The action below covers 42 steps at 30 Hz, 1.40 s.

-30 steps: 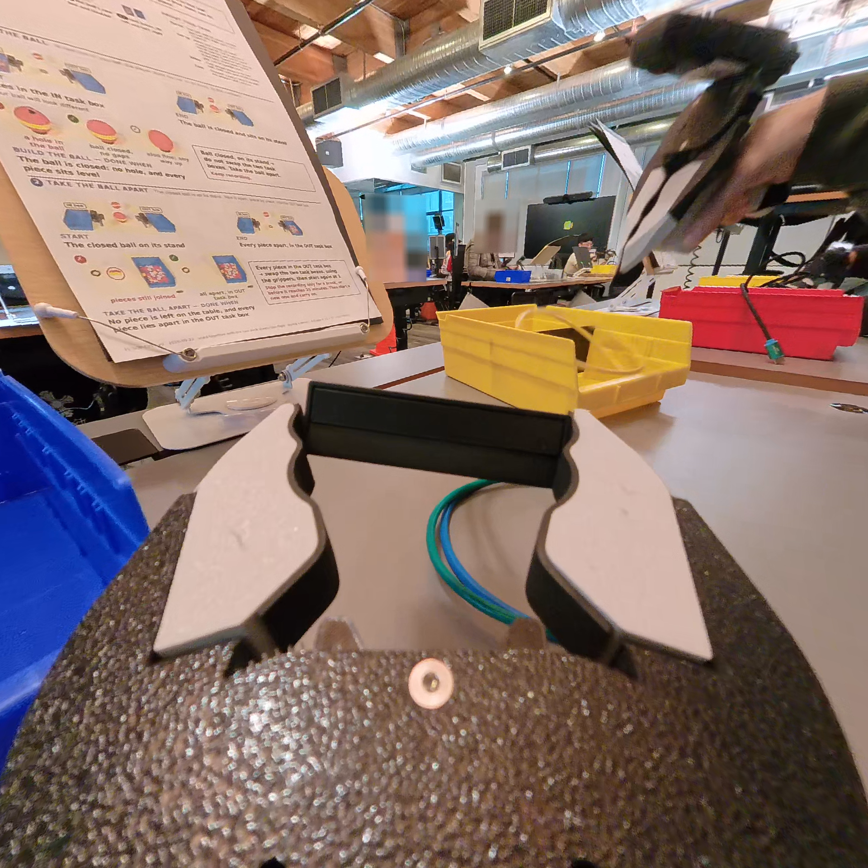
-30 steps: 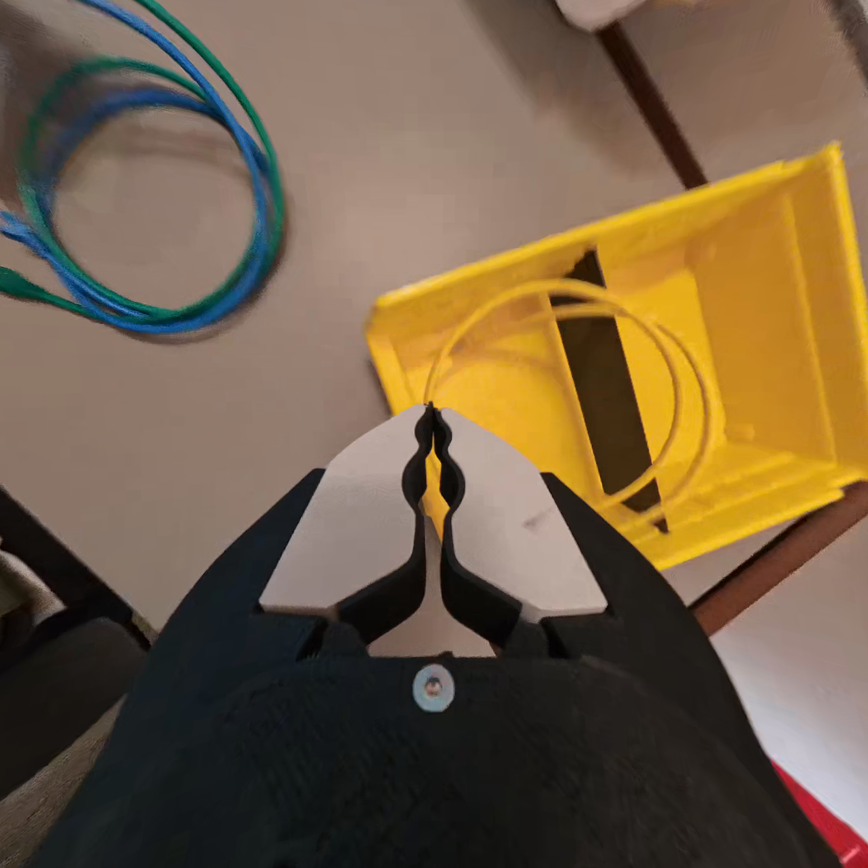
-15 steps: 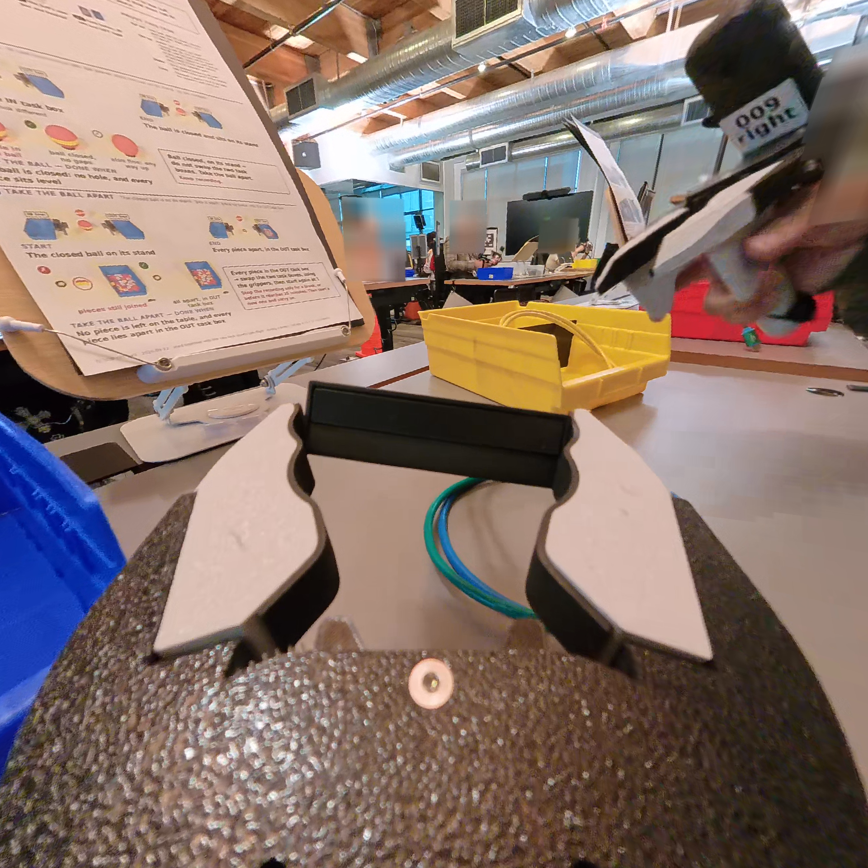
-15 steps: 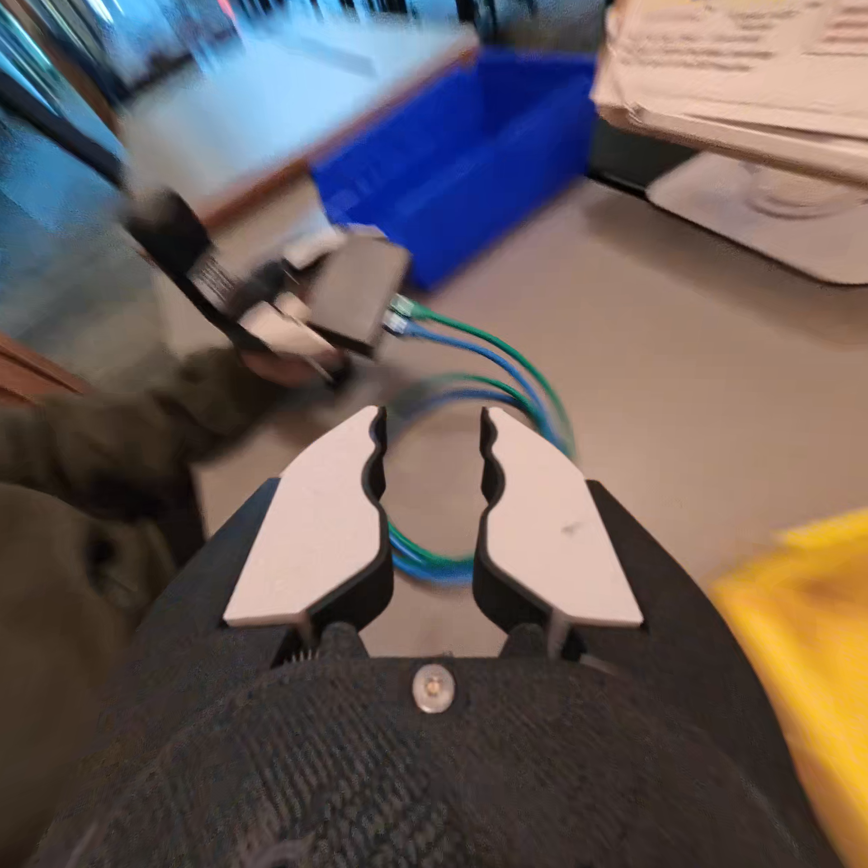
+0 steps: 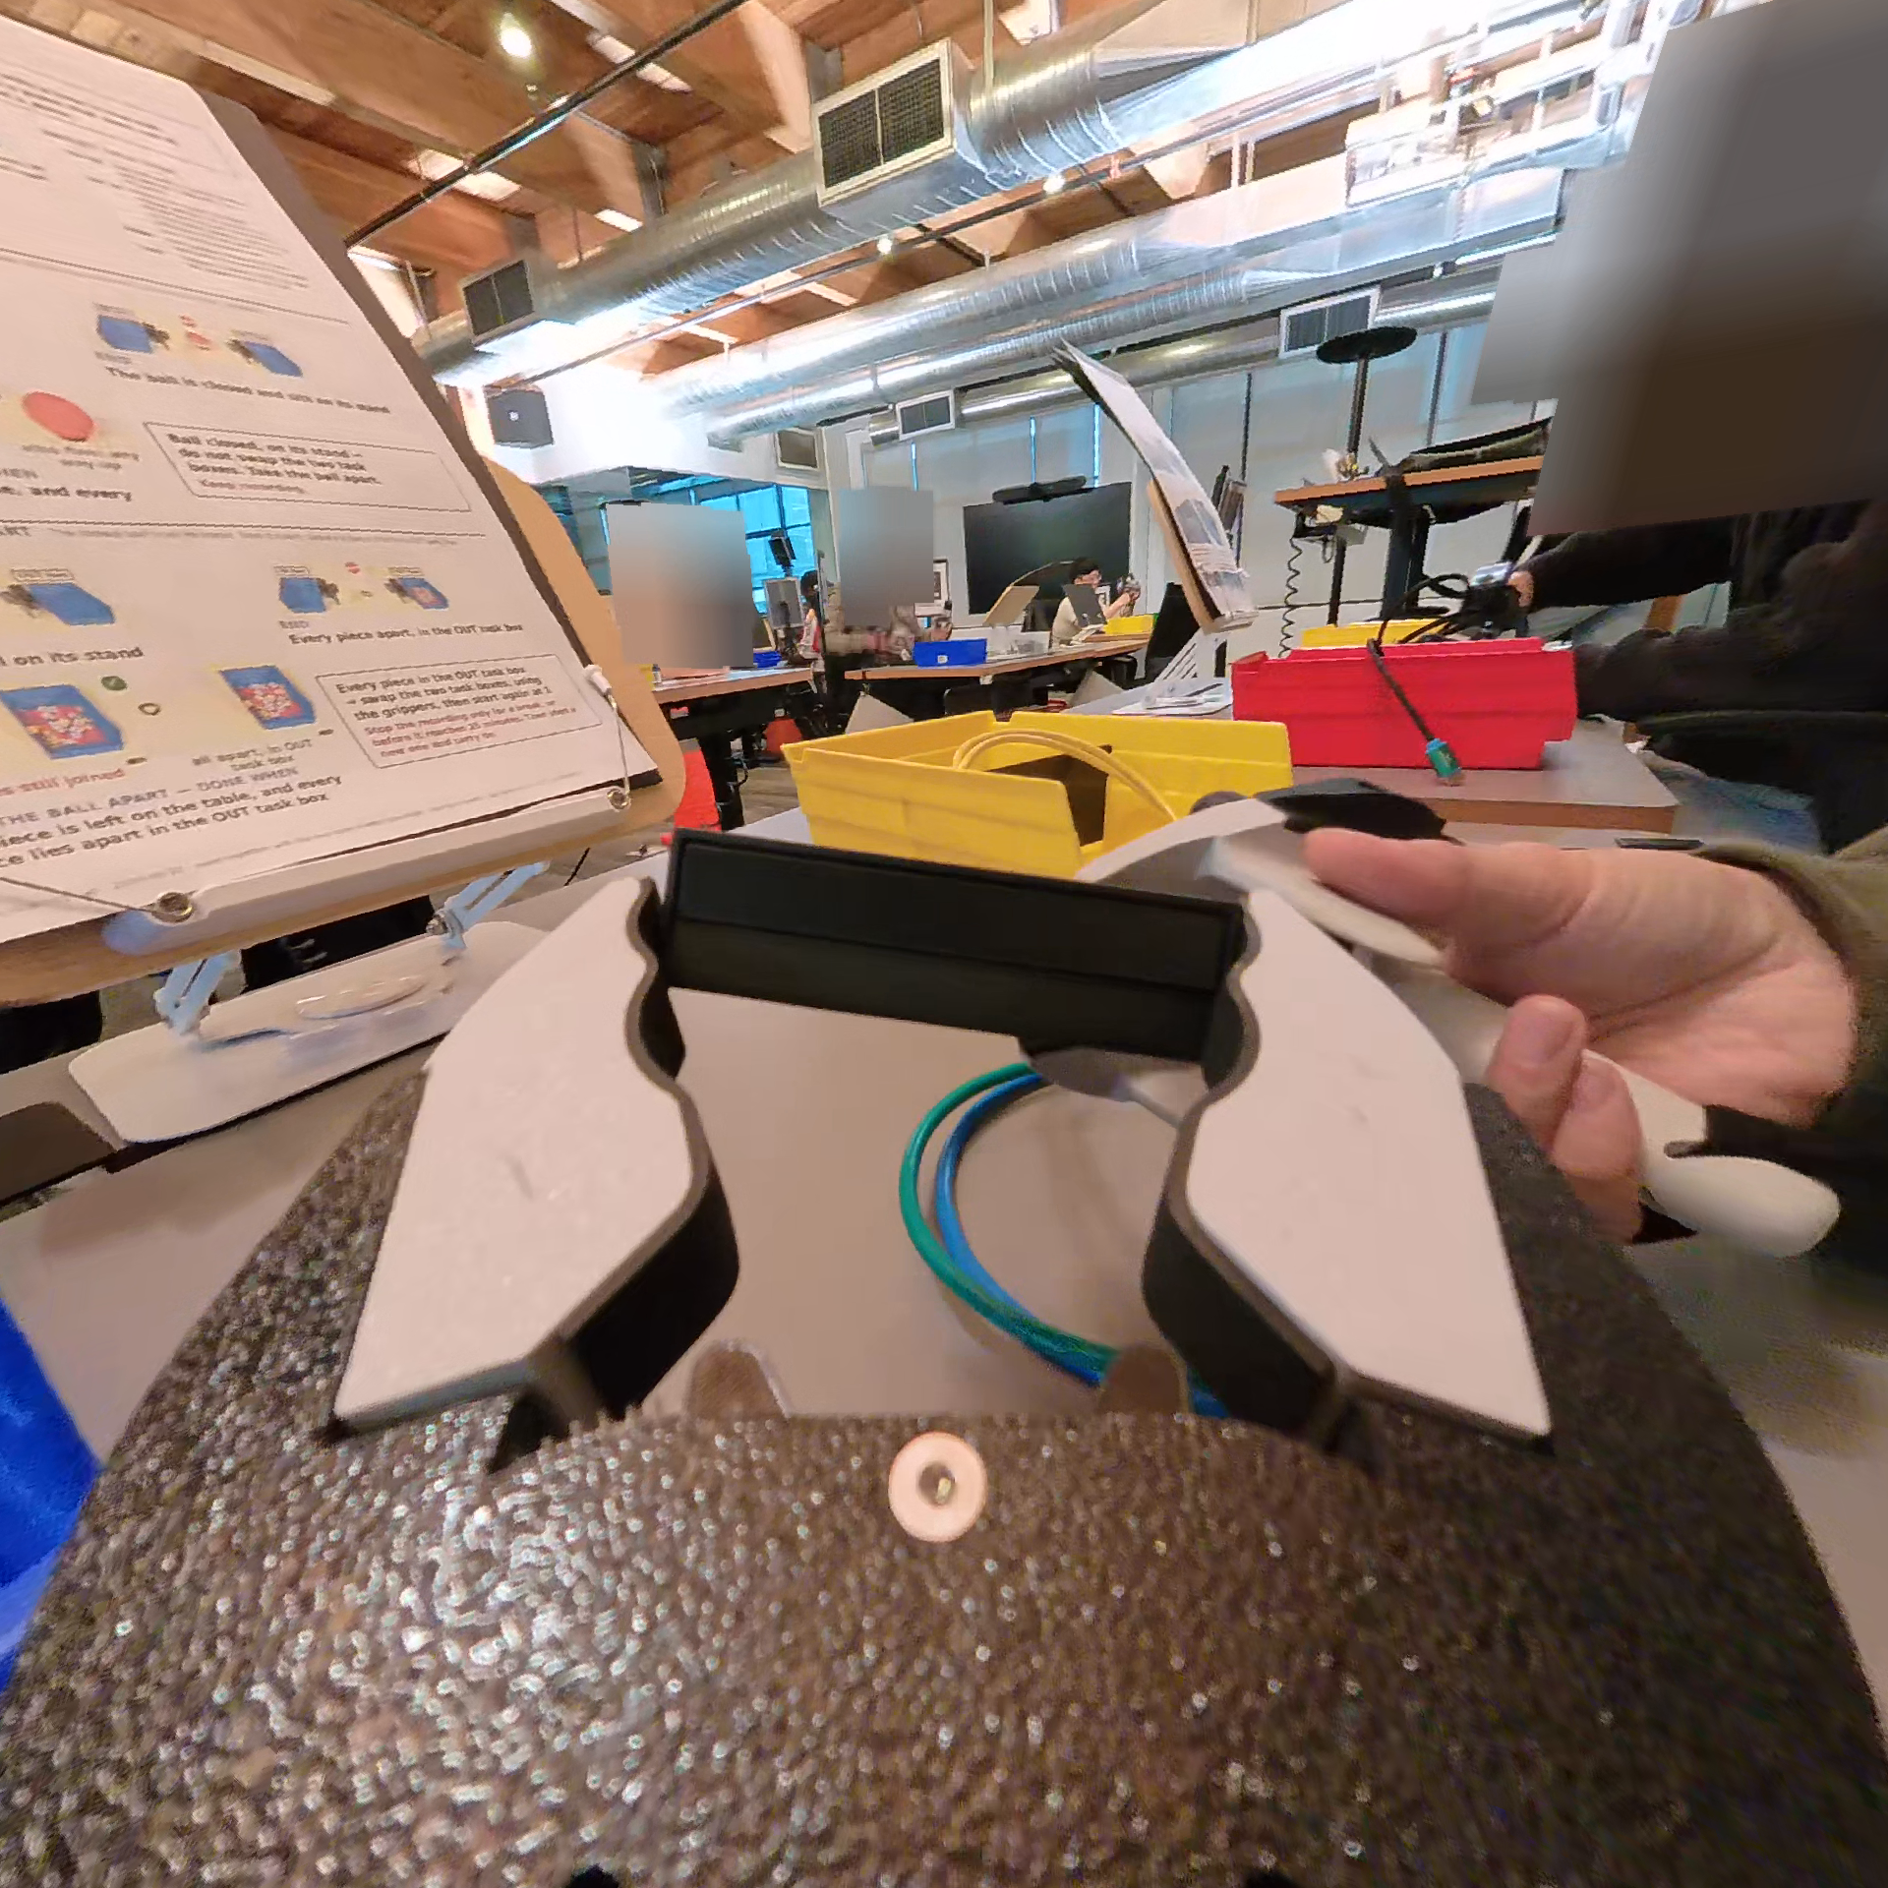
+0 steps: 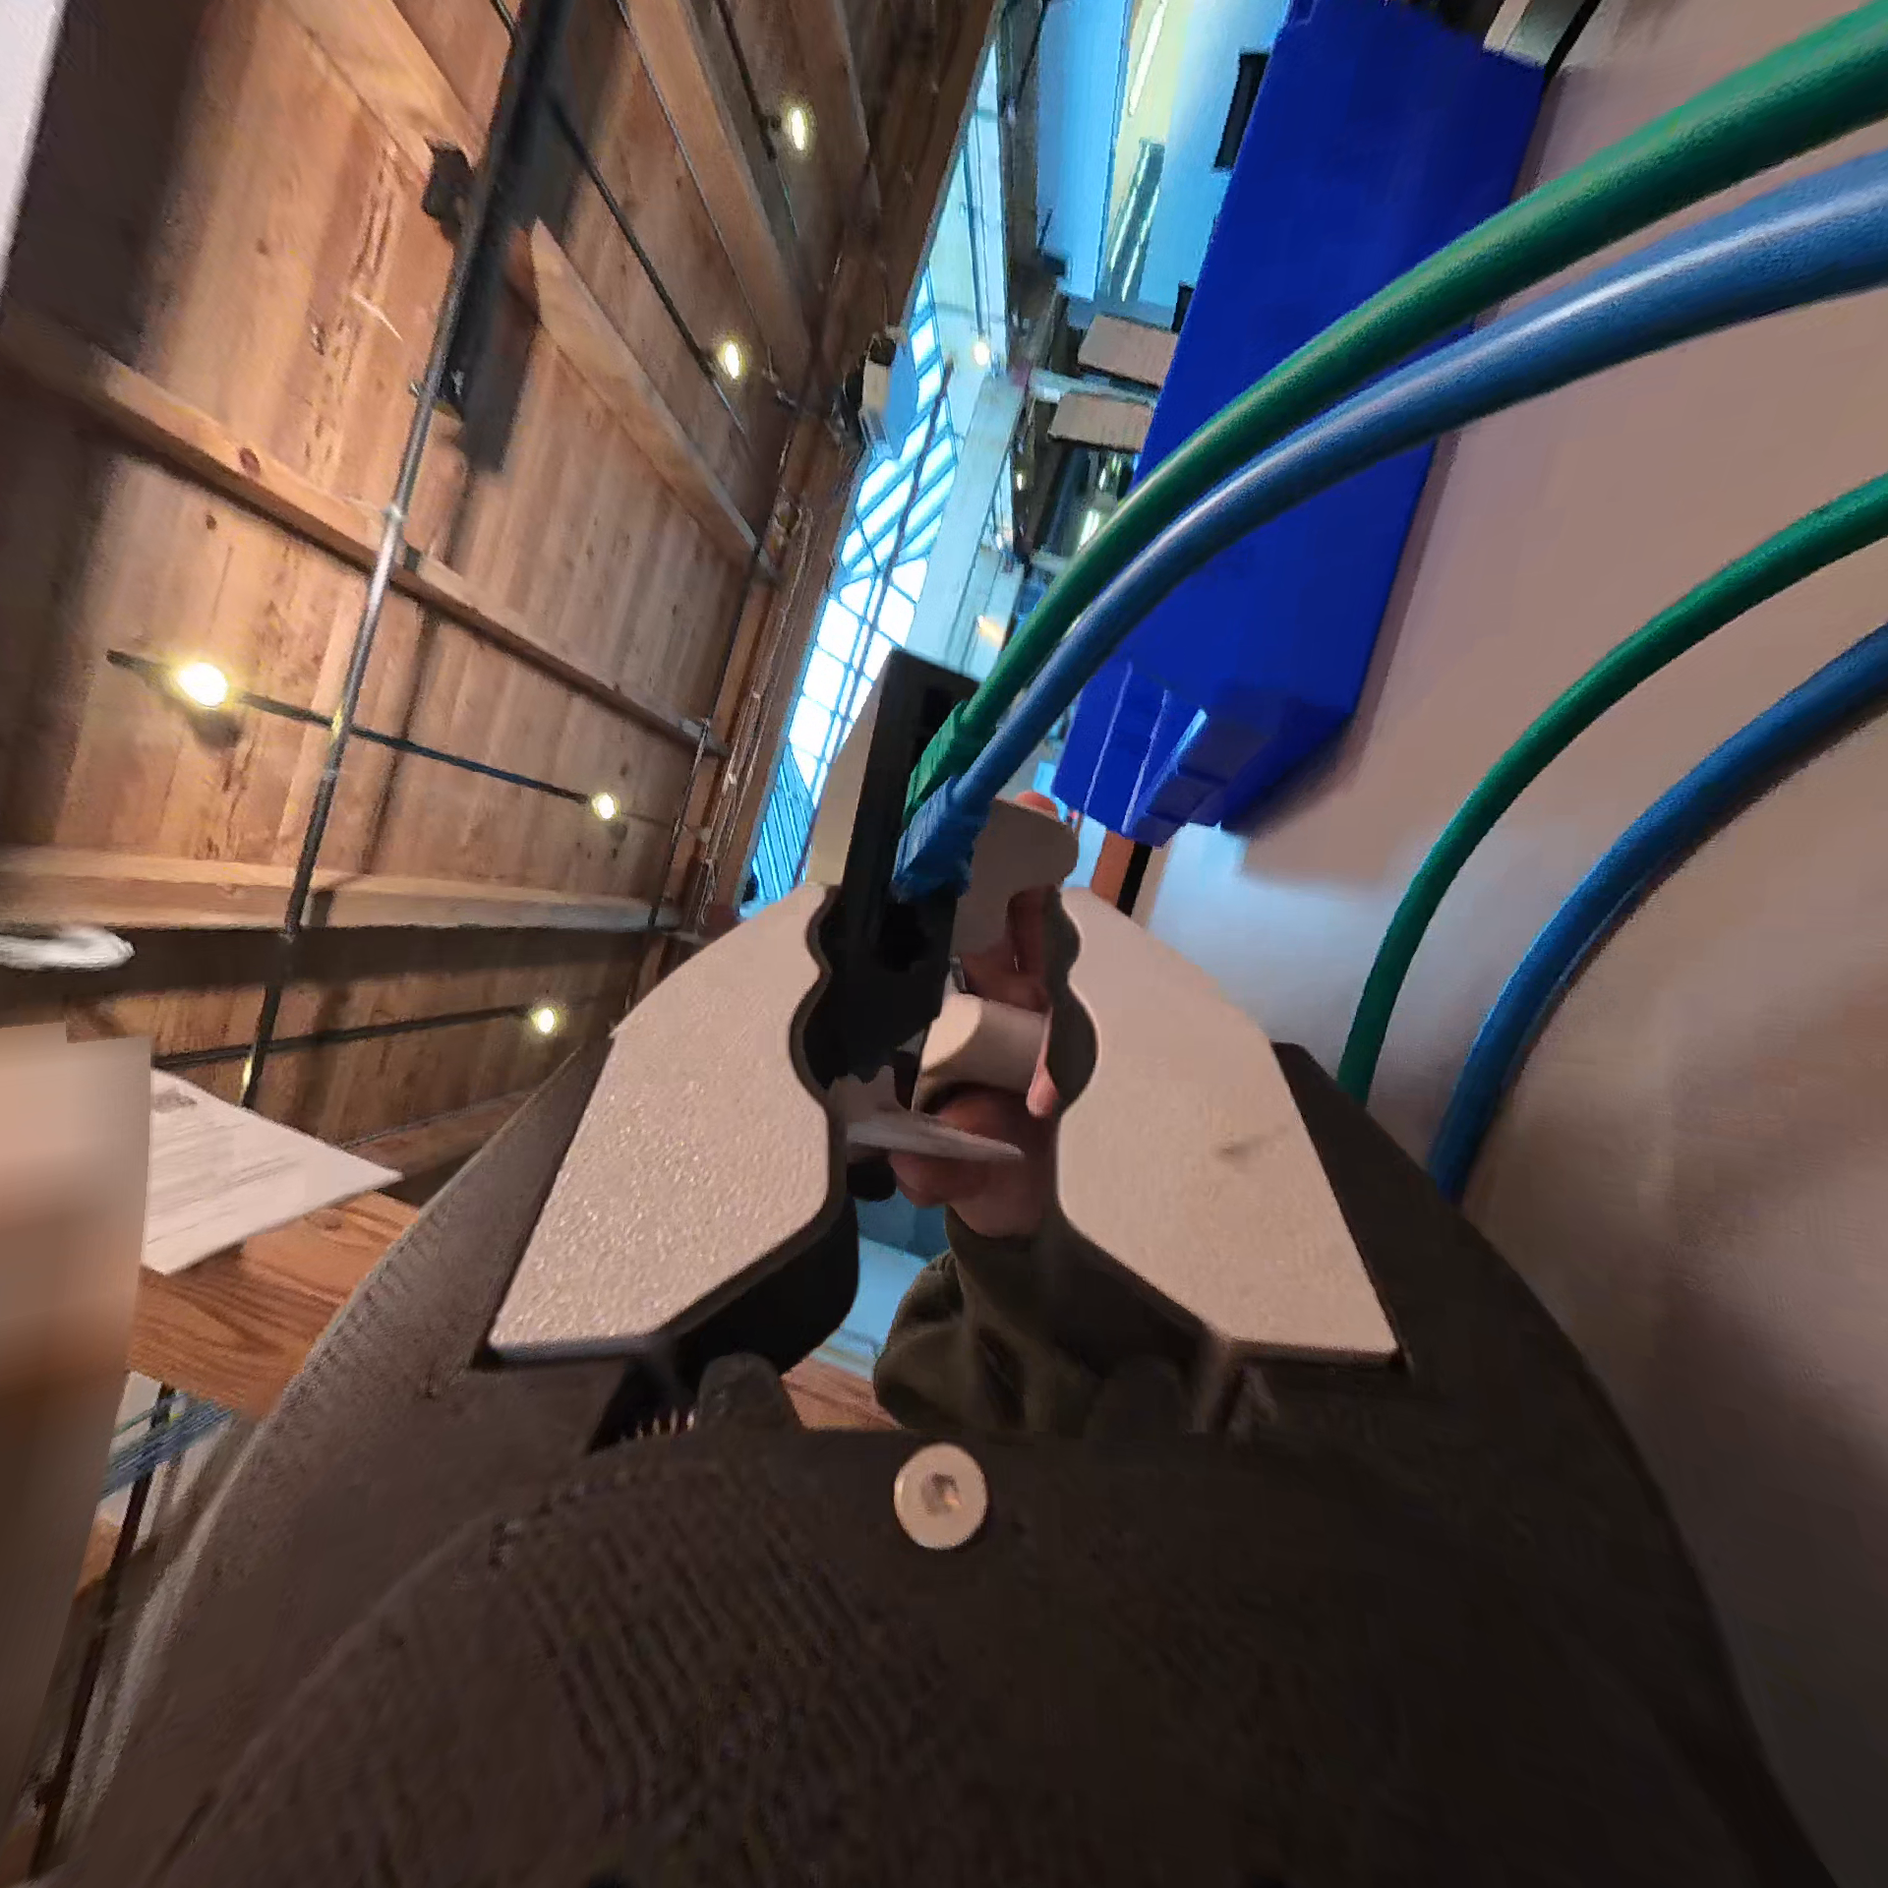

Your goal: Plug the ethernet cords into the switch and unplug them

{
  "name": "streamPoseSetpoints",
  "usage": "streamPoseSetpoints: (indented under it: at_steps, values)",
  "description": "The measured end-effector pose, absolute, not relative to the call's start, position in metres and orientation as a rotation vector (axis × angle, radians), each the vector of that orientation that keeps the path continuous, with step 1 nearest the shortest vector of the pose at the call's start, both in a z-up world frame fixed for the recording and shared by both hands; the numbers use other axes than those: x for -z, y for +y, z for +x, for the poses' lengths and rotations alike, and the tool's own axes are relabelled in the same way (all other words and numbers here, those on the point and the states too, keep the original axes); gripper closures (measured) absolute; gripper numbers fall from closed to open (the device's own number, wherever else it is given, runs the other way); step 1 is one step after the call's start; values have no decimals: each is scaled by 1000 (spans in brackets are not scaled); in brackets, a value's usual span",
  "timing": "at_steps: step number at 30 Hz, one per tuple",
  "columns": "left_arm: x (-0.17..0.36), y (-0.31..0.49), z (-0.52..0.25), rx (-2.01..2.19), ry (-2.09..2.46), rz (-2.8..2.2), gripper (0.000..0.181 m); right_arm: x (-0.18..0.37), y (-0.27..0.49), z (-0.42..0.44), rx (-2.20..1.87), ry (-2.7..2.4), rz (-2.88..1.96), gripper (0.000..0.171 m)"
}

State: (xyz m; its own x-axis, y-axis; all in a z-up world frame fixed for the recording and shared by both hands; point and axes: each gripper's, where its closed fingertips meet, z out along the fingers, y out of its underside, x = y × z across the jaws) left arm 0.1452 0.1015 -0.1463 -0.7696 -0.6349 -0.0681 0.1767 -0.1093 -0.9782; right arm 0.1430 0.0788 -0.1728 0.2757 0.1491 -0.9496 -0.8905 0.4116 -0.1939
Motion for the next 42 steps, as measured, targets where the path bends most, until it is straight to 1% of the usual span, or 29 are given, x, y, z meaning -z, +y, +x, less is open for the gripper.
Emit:
streamPoseSetpoints:
  at_steps: [2,4,5,6,12,18,22,24,30,33,36,40,42]
  values:
    - [143,99,143,1944,1617,-491,80,174,72,151,-822,1093,-808,142]
    - [142,95,140,1924,1634,-458,80,167,71,147,-853,1027,-800,158]
    - [143,92,138,1916,1642,-439,80,165,72,145,-871,1009,-807,159]
    - [143,90,137,1911,1649,-426,80,165,73,144,-872,1005,-821,154]
    - [152,86,136,1846,1728,-397,80,166,72,142,-791,1001,-838,157]
    - [172,86,139,1551,1894,-348,79,165,67,143,-638,1006,-979,157]
    - [174,84,138,1558,1896,-358,77,165,66,140,-588,990,-1058,157]
    - [177,83,138,1506,1907,-335,73,167,65,140,-540,989,-1106,156]
    - [176,82,139,1529,1868,-346,70,171,69,134,-466,963,-1171,156]
    - [175,84,138,1530,1848,-305,65,169,73,127,-486,904,-1229,158]
    - [178,84,136,1528,1860,-275,65,169,73,124,-471,875,-1286,158]
    - [179,79,131,1474,1881,-184,55,171,73,117,-477,833,-1389,158]
    - [183,75,128,1465,1914,-161,54,170,72,115,-482,811,-1410,158]
